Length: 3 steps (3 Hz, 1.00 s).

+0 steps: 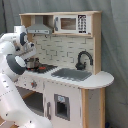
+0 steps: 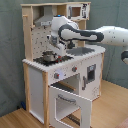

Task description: Play with the kitchen

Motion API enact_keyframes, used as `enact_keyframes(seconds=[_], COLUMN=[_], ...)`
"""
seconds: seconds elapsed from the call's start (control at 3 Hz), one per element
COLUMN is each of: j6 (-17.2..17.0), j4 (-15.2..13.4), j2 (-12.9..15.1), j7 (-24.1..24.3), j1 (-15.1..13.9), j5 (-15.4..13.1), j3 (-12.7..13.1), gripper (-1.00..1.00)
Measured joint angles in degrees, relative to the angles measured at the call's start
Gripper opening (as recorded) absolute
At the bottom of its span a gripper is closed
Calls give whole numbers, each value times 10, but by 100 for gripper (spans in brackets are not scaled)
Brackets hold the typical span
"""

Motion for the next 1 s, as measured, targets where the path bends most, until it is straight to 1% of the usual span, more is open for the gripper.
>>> enact_keyframes(seconds=[0.33, 0.67, 1.0], j6=[0, 3, -11], j4=[0, 34, 80], j2=[0, 0, 1], j7=[0, 0, 1], j1=[-1, -6, -4], j5=[0, -11, -57], j3=[0, -21, -33], gripper=[100, 100, 100])
